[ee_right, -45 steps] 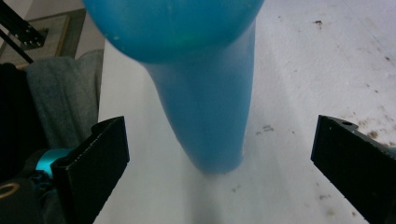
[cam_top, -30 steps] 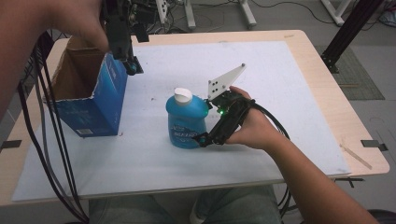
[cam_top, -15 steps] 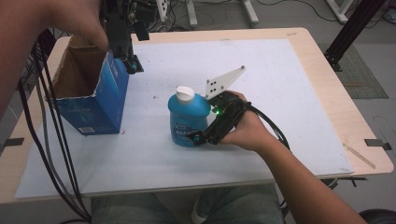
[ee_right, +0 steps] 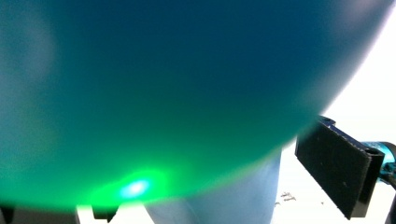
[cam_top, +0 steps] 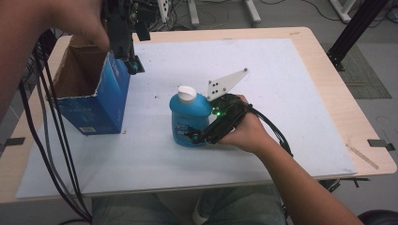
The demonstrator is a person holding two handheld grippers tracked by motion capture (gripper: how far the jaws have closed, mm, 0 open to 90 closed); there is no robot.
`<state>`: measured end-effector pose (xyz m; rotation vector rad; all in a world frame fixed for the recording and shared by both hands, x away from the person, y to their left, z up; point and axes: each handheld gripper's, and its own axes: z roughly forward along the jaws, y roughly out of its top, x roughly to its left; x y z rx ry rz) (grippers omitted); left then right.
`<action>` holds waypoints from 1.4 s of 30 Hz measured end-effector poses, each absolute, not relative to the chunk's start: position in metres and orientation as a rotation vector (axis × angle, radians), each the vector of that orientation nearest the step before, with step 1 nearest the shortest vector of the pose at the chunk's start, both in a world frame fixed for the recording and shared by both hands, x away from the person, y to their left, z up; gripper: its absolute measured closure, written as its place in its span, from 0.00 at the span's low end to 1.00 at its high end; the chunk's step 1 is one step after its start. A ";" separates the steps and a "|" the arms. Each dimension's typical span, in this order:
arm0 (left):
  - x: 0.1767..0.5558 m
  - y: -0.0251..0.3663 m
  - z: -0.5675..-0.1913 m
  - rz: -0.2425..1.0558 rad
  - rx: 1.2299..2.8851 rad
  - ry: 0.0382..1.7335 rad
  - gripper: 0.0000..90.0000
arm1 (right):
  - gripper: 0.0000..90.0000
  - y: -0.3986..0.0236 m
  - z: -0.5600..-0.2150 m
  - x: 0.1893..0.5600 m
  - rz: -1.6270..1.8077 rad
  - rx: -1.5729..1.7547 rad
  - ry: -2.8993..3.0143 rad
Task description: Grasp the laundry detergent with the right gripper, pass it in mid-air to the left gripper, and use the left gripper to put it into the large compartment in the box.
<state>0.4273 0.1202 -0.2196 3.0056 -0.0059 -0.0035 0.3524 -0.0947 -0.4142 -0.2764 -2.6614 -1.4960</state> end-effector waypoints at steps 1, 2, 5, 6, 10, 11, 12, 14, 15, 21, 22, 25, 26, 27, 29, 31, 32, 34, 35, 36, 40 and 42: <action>0.428 0.120 -0.220 -0.004 3.008 -0.007 0.02 | 0.16 -0.095 -0.414 0.352 -1.498 -0.275 -2.658; 0.428 0.120 -0.220 -0.005 3.007 -0.003 0.02 | 0.17 -0.095 -0.414 0.352 -1.502 -0.274 -2.657; 0.428 0.120 -0.220 -0.002 3.009 -0.004 0.02 | 0.17 -0.094 -0.415 0.352 -1.507 -0.272 -2.653; 0.428 0.120 -0.220 -0.001 3.010 -0.005 0.02 | 0.18 -0.094 -0.415 0.351 -1.506 -0.272 -2.652; 0.428 0.120 -0.220 -0.003 3.011 -0.002 0.02 | 0.20 -0.095 -0.415 0.351 -1.515 -0.269 -2.652; 0.428 0.120 -0.220 -0.003 3.012 -0.003 0.02 | 0.20 -0.095 -0.416 0.351 -1.514 -0.266 -2.655; 0.428 0.120 -0.220 -0.001 3.013 -0.004 0.02 | 0.22 -0.095 -0.416 0.351 -1.513 -0.266 -2.662; 0.428 0.120 -0.221 0.001 3.016 -0.002 0.02 | 0.25 -0.095 -0.416 0.351 -1.521 -0.260 -2.653; 0.428 0.120 -0.221 -0.003 3.018 -0.003 0.02 | 0.25 -0.096 -0.416 0.351 -1.522 -0.266 -2.650; 0.429 0.120 -0.221 -0.002 3.016 -0.002 0.02 | 0.27 -0.096 -0.416 0.351 -1.527 -0.259 -2.652; 0.429 0.120 -0.221 -0.003 3.017 -0.001 0.02 | 0.27 -0.096 -0.416 0.351 -1.529 -0.260 -2.649; 0.428 0.119 -0.221 -0.003 3.021 -0.002 0.02 | 0.28 -0.096 -0.416 0.350 -1.533 -0.255 -2.649; 0.428 0.119 -0.221 -0.005 3.021 -0.004 0.02 | 0.29 -0.096 -0.417 0.349 -1.534 -0.255 -2.648; 0.428 0.119 -0.221 -0.001 3.019 0.000 0.02 | 0.29 -0.096 -0.417 0.349 -1.533 -0.253 -2.649; 0.428 0.119 -0.222 -0.002 3.019 -0.005 0.02 | 0.31 -0.096 -0.417 0.349 -1.535 -0.247 -2.646; 0.428 0.119 -0.222 -0.003 3.019 -0.006 0.02 | 0.32 -0.096 -0.417 0.349 -1.539 -0.240 -2.648; 0.428 0.119 -0.222 -0.001 3.018 -0.002 0.02 | 0.32 -0.096 -0.416 0.349 -1.538 -0.241 -2.648; 0.428 0.119 -0.222 -0.001 3.022 0.000 0.02 | 0.36 -0.096 -0.416 0.348 -1.542 -0.234 -2.649; 0.428 0.119 -0.222 -0.001 3.021 0.002 0.02 | 0.36 -0.096 -0.416 0.348 -1.544 -0.233 -2.648; 0.429 0.119 -0.222 -0.001 3.024 -0.001 0.02 | 0.36 -0.096 -0.417 0.348 -1.545 -0.232 -2.651; 0.429 0.120 -0.223 -0.003 3.024 0.006 0.02 | 0.37 -0.095 -0.417 0.348 -1.547 -0.233 -2.651; 0.429 0.120 -0.223 -0.005 3.025 0.004 0.02 | 0.38 -0.095 -0.417 0.347 -1.551 -0.233 -2.649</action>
